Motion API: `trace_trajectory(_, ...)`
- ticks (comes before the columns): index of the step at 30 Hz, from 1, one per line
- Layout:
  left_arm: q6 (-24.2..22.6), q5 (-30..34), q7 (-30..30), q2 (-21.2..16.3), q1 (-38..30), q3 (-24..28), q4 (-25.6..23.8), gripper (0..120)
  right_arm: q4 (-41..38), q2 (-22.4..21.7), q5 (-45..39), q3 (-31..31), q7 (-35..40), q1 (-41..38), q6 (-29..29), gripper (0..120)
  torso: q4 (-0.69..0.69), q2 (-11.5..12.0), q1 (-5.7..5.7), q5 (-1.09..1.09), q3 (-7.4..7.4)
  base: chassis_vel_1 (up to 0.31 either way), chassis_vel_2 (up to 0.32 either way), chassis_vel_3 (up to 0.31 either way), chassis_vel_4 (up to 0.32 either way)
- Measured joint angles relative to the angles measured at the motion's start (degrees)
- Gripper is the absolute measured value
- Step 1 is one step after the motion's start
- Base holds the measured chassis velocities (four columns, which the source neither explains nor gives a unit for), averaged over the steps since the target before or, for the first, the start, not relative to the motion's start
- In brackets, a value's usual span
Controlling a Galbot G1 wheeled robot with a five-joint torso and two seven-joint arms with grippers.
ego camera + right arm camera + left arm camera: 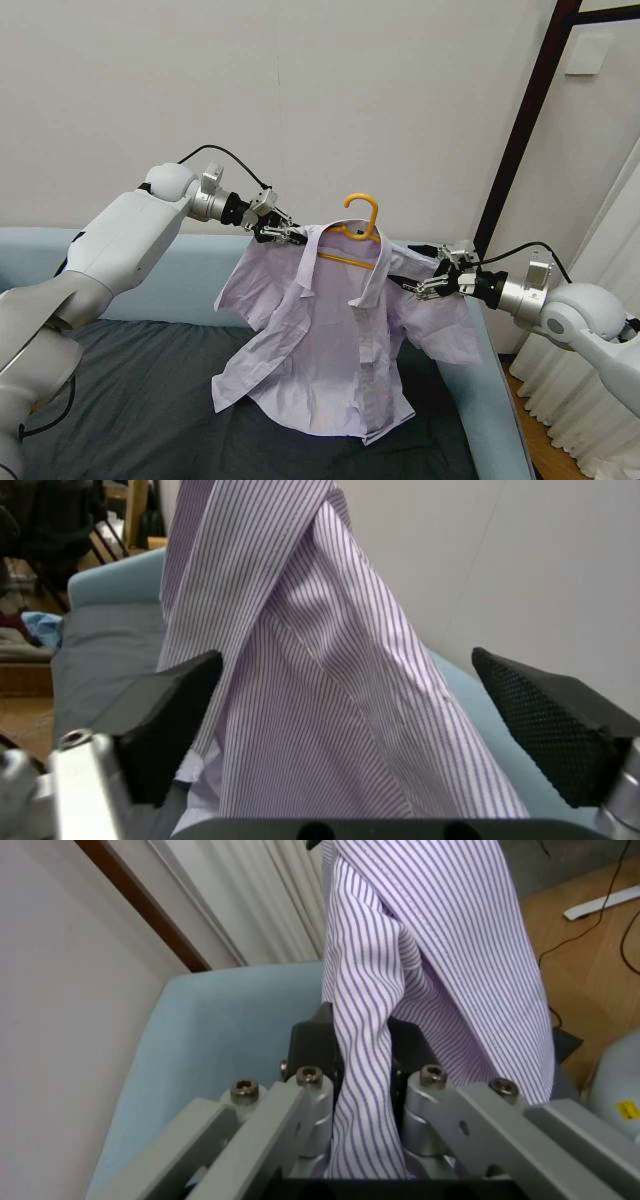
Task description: Pick up the clothes from the sofa and hang them on the clothes hanger.
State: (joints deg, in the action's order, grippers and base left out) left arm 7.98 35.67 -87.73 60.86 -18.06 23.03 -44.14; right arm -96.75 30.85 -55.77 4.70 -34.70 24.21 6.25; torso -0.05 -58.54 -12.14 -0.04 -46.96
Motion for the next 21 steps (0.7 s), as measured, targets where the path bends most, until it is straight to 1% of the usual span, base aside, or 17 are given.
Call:
trace_trajectory(1, 0.1, -0.1, 0.0, 0.0, 0.0, 0.0, 0.2, 7, 0.3, 0.0, 0.2, 0.3, -0.5, -0.5, 0.1, 88, 0.00, 0.0, 0.00, 0.00, 0.00, 0.000, 0.000, 0.000, 0.000)
trace_trajectory(2, 0.1, -0.1, 0.0, 0.0, 0.0, 0.0, 0.2, 7, 0.3, 0.0, 0.2, 0.3, -0.5, -0.5, 0.1, 88, 0.00, 0.0, 0.00, 0.00, 0.00, 0.000, 0.000, 0.000, 0.000)
trace_trajectory(5, 0.6, -0.3, 0.0, 0.2, 0.0, 0.0, 0.3, 7, 1.3, 0.4, 1.0, 1.1, -2.2, -1.9, 0.7, 74, -0.02, 0.0, 0.00, 0.01, 0.00, 0.000, 0.000, 0.000, 0.000)
trace_trajectory(6, 0.7, -0.5, 0.0, 0.3, 0.0, -0.1, 0.3, 7, 1.6, 0.5, 1.3, 1.2, -2.8, -2.3, 0.9, 71, -0.02, 0.0, 0.00, 0.00, 0.00, 0.000, 0.000, 0.000, 0.000)
trace_trajectory(8, 0.8, -0.5, 0.0, 0.3, 0.0, -0.1, 0.3, 7, 1.7, 0.5, 1.5, 1.2, -3.0, -2.4, 1.0, 69, -0.02, 0.0, 0.00, 0.00, 0.00, 0.000, 0.000, 0.000, 0.000)
trace_trajectory(11, 0.9, -0.6, 0.0, 0.6, 0.1, 0.0, 0.3, 7, 2.5, 0.7, 3.2, 1.2, -5.0, -2.7, 1.5, 52, -0.02, 0.0, 0.00, 0.00, 0.00, 0.000, 0.000, 0.000, 0.000)
trace_trajectory(12, 0.9, -0.6, 0.0, 0.6, 0.1, 0.0, 0.3, 7, 2.5, 0.7, 3.2, 1.2, -5.0, -2.7, 1.5, 52, -0.02, 0.0, 0.00, 0.00, 0.00, 0.000, 0.000, 0.000, 0.000)
trace_trajectory(14, 1.1, -0.7, 0.0, 0.7, 0.2, 0.1, 0.3, 7, 3.2, 0.7, 4.7, 0.5, -6.8, -2.4, 1.6, 42, -0.02, 0.0, 0.00, 0.00, 0.00, 0.000, 0.000, 0.000, 0.000)
trace_trajectory(16, 1.4, -0.9, 0.0, 0.7, 0.2, 0.2, 0.2, 7, 3.6, 0.6, 5.4, -0.1, -8.5, -2.3, 1.7, 34, -0.02, 0.0, 0.00, 0.01, 0.00, 0.000, 0.000, 0.000, 0.000)
trace_trajectory(17, 1.4, -0.9, 0.0, 0.7, 0.2, 0.2, 0.2, 7, 3.6, 0.6, 5.4, -0.1, -8.5, -2.3, 1.7, 34, -0.02, 0.0, 0.00, 0.01, 0.00, 0.000, 0.000, 0.000, 0.000)
trace_trajectory(19, 1.5, -0.9, 0.0, 0.8, 0.2, 0.3, 0.2, 7, 3.8, 0.6, 6.0, -0.4, -9.8, -2.3, 1.7, 27, -0.02, 0.0, 0.00, 0.01, 0.00, 0.000, 0.000, 0.000, 0.000)
trace_trajectory(20, 1.5, -0.9, 0.0, 0.9, 0.2, 0.3, 0.2, 7, 3.8, 0.7, 6.1, -0.5, -10.4, -2.3, 1.7, 20, -0.02, 0.0, 0.00, 0.00, 0.00, 0.000, 0.000, 0.000, 0.000)
trace_trajectory(21, 1.6, -0.9, 0.0, 1.0, 0.2, 0.3, 0.2, 7, 3.9, 0.8, 6.2, -0.5, -10.5, -2.2, 1.6, 16, -0.02, 0.0, 0.00, 0.00, 0.00, 0.000, 0.000, 0.000, 0.000)
